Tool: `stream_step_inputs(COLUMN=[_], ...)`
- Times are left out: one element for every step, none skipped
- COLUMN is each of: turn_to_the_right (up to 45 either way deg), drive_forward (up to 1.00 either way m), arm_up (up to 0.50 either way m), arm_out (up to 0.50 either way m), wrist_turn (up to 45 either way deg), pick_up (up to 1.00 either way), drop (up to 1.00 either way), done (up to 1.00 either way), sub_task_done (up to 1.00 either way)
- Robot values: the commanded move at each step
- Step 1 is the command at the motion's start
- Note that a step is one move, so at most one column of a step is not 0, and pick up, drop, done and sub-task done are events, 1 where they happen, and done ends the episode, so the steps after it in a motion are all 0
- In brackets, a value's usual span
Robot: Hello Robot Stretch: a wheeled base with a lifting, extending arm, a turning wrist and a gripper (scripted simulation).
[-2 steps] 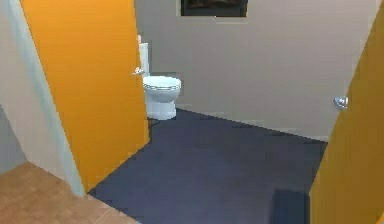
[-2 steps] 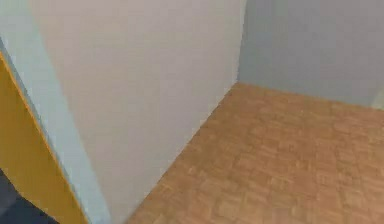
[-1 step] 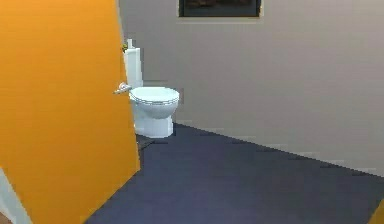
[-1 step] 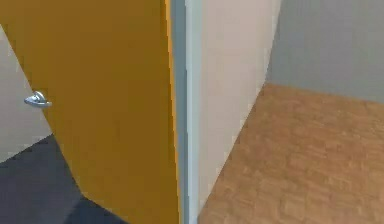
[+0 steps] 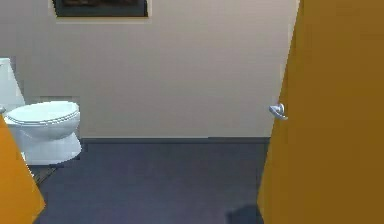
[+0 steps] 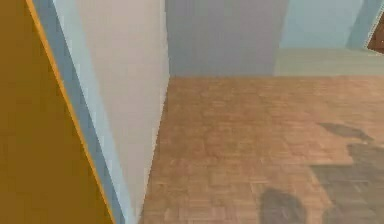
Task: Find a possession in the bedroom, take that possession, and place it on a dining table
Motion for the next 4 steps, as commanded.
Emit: stream_step_inputs(turn_to_the_right=[0.0, 0.0, 45.0, 18.0], drive_forward=[1.00, 0.40, 0.00, 0.00], arm_up=[0.00, 0.00, 0.00, 0.00], arm_out=[0.00, 0.00, 0.00, 0.00], wrist_turn=[0.0, 0.0, 0.0, 0.0], pick_up=[0.00, 0.00, 0.00, 0.00], drop=[0.00, 0.00, 0.00, 0.00], done=[0.00, 0.00, 0.00, 0.00], sub_task_done=[0.00, 0.00, 0.00, 0.00])
